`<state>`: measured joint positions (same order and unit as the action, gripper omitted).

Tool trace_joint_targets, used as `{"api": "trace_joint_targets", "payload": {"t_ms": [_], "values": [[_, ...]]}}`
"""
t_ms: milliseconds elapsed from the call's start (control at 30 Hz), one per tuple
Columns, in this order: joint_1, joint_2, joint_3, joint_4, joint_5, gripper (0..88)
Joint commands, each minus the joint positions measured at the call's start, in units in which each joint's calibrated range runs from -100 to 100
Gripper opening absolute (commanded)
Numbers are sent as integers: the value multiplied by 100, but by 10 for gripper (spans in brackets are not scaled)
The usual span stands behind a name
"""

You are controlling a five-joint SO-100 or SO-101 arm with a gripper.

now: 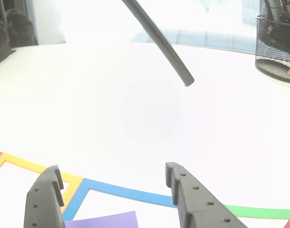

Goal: Tower of hanoi

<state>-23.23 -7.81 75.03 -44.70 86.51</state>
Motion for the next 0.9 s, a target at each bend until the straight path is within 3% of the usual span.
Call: {"api": "trace_joint_targets", "payload": {"t_ms": [0,233,567,667,867], "values": [[51,-846,142,308,98,182],[-93,-1306,624,268,-88,126],[-170,-1516,897,632,656,1],[-323,-1742,669,753,47,1],[-84,-3252,288,2276,-1458,1]]}}
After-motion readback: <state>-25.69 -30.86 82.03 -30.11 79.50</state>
